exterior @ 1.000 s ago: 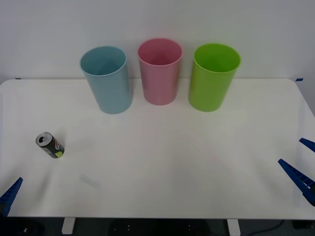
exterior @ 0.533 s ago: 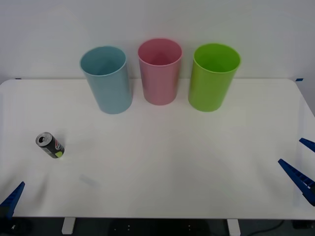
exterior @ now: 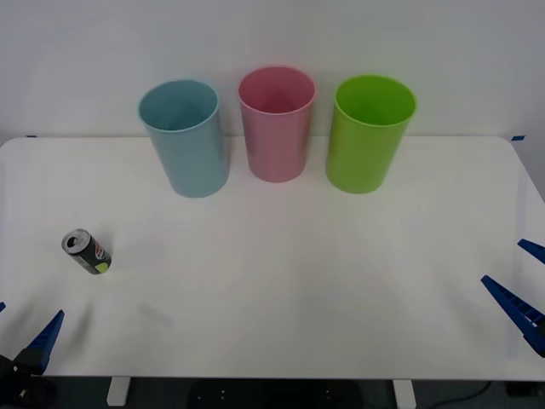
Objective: Grasp the object on the table and drop it into the matching bin: aluminum can to the light blue bin, PET bottle to the pink bin.
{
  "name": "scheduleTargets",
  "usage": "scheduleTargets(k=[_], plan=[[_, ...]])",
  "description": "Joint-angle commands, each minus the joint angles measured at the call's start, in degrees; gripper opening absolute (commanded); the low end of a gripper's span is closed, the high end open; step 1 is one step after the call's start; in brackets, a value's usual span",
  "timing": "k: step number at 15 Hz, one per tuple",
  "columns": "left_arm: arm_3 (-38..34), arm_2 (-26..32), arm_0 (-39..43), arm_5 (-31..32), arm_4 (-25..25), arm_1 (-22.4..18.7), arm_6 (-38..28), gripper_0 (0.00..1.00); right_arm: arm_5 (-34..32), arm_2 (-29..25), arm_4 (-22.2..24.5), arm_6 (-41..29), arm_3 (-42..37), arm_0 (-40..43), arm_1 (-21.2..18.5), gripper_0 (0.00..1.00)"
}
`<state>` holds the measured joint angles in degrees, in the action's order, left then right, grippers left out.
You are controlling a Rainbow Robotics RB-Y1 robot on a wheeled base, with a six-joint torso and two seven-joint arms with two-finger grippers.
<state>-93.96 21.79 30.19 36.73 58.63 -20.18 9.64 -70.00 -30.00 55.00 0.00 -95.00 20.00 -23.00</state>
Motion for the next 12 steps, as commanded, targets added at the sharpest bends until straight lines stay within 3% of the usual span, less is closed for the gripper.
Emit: scheduleTargets(k=[1,10,12], plan=[[0.7,-1.75,-1.45,-2.19,0.88,0.67,0.38,1.0,0.0,0.0,0.0,0.0,0.0,0.0,0.0,1.0],[9.4,-3.33,-9.62,-2.19,0.26,1.2,3.9,1.0,0.0,0.0,0.0,0.0,0.0,0.0,0.0,1.0],[12.13,-3.33,-11.56,-2.19,-1.41,2.17,8.47,1.0,0.0,0.0,0.0,0.0,0.0,0.0,0.0,1.0]])
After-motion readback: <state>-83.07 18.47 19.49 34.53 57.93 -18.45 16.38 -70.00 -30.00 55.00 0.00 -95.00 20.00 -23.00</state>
